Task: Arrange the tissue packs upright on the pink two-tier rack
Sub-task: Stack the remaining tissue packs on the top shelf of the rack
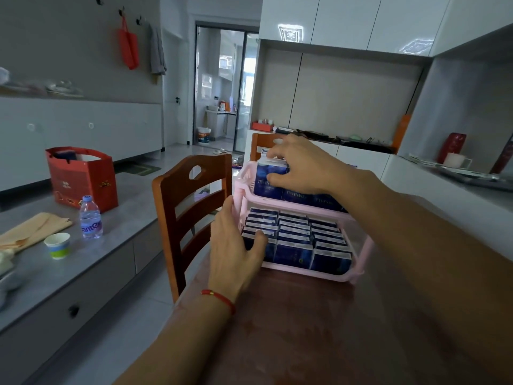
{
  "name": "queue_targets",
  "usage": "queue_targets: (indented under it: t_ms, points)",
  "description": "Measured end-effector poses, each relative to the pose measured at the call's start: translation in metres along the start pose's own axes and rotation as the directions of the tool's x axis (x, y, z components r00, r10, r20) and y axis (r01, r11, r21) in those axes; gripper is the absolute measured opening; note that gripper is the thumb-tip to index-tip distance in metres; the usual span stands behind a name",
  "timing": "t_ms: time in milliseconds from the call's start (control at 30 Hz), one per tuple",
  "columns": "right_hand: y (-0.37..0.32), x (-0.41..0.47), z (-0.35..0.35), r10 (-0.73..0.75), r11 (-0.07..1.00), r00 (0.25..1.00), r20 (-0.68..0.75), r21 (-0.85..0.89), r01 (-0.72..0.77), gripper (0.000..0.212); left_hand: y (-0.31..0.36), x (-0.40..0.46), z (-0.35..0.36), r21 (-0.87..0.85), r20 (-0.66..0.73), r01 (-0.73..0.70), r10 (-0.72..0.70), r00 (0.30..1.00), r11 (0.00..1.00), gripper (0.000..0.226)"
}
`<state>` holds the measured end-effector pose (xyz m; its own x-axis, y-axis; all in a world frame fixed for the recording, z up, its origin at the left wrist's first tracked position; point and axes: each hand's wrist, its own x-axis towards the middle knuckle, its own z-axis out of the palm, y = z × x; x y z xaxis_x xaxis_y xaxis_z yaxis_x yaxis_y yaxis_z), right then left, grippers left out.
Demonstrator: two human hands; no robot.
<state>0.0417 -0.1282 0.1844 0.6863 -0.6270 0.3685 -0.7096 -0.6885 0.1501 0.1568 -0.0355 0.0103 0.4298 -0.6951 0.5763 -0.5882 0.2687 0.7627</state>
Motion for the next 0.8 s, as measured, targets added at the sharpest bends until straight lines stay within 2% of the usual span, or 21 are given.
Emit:
queue_targets:
  t_ms: [100,167,267,367,433,500,567,633,700,800]
  points:
    - [-0.005,-0.009,0.014,-0.017,0.989,1.000,-0.020,-0.147,0.014,0.068,0.002,-0.001,-0.001,-0.007,0.007,0.007,-0.007,1.000,1.000,0.085]
    - [-0.009,-0.015,0.025,-0.038,0.973,0.999,-0.035,-0.231,0.029,0.071,-0.001,-0.001,0.000,-0.025,0.027,0.021,-0.020,0.999,0.999,0.081]
    - [-0.011,-0.024,0.023,-0.081,0.962,0.979,-0.186,-0.271,0.028,0.068,-0.010,0.000,0.000,-0.041,0.071,0.076,-0.073,0.995,0.996,0.082]
    - [-0.009,-0.046,0.010,-0.117,0.991,0.901,-0.418,-0.113,0.076,0.052,-0.019,0.000,-0.001,-0.086,0.126,0.173,-0.162,0.979,0.981,0.081]
    - [0.002,-0.070,0.009,-0.072,0.995,0.825,-0.561,0.012,0.095,0.041,-0.021,-0.001,-0.001,-0.176,0.180,0.222,-0.190,0.965,0.959,0.074]
    - [0.024,-0.096,0.015,0.029,0.996,0.764,-0.644,0.085,0.033,0.038,-0.020,-0.002,0.001,-0.231,0.233,0.258,-0.204,0.951,0.938,0.063]
    - [0.051,-0.119,0.023,0.194,0.973,0.748,-0.634,0.220,-0.066,0.045,-0.020,-0.001,0.004,-0.234,0.246,0.288,-0.230,0.942,0.929,0.047]
    - [0.074,-0.135,0.032,0.288,0.924,0.798,-0.529,0.374,-0.085,0.054,-0.020,-0.001,0.005,-0.229,0.232,0.305,-0.252,0.939,0.925,0.032]
    - [0.090,-0.138,0.041,0.280,0.883,0.864,-0.419,0.465,-0.061,0.055,-0.022,0.001,0.005,-0.218,0.218,0.295,-0.248,0.944,0.930,0.022]
    - [0.104,-0.129,0.045,0.243,0.880,0.897,-0.368,0.473,-0.044,0.047,-0.027,0.002,0.004,-0.198,0.195,0.269,-0.231,0.953,0.943,0.014]
